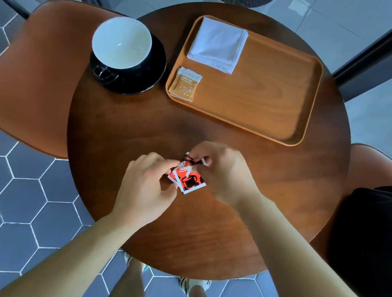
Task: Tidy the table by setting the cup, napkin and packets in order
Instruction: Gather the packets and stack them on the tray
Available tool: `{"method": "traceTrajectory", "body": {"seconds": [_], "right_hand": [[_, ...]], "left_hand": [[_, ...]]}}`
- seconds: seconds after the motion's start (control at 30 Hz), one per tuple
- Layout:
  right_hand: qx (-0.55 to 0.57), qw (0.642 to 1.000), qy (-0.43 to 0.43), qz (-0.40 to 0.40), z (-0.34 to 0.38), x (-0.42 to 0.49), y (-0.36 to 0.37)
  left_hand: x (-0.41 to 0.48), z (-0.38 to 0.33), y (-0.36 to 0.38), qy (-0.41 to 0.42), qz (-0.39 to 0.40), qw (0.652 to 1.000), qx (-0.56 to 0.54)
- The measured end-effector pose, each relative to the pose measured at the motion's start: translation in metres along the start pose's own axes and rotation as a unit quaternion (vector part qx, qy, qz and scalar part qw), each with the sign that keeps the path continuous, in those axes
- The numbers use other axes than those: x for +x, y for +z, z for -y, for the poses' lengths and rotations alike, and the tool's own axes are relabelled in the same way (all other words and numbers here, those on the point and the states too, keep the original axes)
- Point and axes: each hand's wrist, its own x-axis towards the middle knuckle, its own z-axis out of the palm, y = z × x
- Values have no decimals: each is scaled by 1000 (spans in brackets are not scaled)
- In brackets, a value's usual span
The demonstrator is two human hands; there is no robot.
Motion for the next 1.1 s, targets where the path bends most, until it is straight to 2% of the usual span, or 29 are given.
{"method": "traceTrajectory", "body": {"seconds": [0.1,0.2,0.27,0.57,0.87,0.97,1.1], "right_hand": [[-16,996,6,-87,-4,-3,5],[-55,984,84,-150,-17,-16,10],[-85,982,101,-134,-19,-22,17],[-117,988,20,-95,-3,-7,30],[-93,992,46,-70,0,-5,30],[-85,993,36,-72,-1,-7,28],[-54,995,19,-77,-6,-11,27]], "left_hand": [[0,0,-2,3,11,1000,4],[1,0,-1,0,19,1000,9],[1,-1,0,-4,17,1000,17],[-1,-7,2,-38,-3,999,15],[4,-30,1,-141,1,988,-70],[8,-30,-1,-160,5,982,-99],[10,-26,-2,-161,18,983,-83]]}}
